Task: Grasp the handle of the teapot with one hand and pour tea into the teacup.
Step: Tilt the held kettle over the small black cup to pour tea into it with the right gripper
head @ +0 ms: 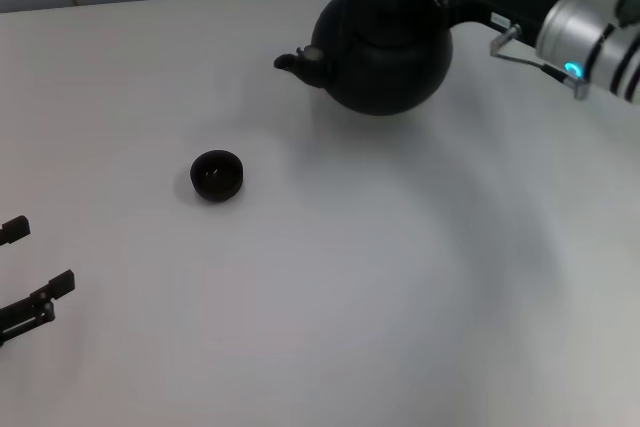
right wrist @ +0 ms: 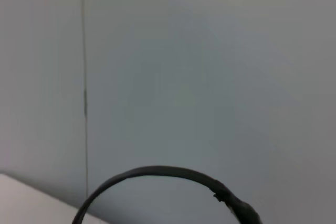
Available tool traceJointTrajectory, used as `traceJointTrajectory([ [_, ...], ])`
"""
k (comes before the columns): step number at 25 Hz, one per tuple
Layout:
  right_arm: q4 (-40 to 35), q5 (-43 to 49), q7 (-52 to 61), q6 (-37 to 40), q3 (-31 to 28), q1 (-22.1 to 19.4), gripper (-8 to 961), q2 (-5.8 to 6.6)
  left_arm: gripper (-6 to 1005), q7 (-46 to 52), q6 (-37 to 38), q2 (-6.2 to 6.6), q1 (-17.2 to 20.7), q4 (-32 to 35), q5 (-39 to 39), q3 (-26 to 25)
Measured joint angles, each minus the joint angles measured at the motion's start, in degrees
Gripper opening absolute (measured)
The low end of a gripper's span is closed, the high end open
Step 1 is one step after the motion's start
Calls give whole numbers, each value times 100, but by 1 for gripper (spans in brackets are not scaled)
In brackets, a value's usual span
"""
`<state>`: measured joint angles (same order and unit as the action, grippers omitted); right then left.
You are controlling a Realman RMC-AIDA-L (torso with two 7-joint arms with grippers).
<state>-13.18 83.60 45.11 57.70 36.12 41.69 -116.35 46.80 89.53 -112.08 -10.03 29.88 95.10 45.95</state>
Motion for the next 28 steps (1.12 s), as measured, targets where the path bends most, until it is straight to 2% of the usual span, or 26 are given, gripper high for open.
traceJointTrajectory([
  [4,-3,0,101,-265,462,358,73,84,802,-2,8,-10,1,0,0,2],
  [12,-169,0,81,-392,1038,626,73,73,802,-4,0,-62,-26,19,0,11],
  [17,-365,0,40,-397,1369,653,73,-9,802,-3,-4,-80,-67,7,-1,19],
  [19,-504,0,-134,-399,1498,611,73,-92,802,3,-6,-104,-70,7,-1,17],
  [28,-593,-40,-701,-362,1503,543,73,-226,802,42,-6,-131,-91,15,-1,-11],
])
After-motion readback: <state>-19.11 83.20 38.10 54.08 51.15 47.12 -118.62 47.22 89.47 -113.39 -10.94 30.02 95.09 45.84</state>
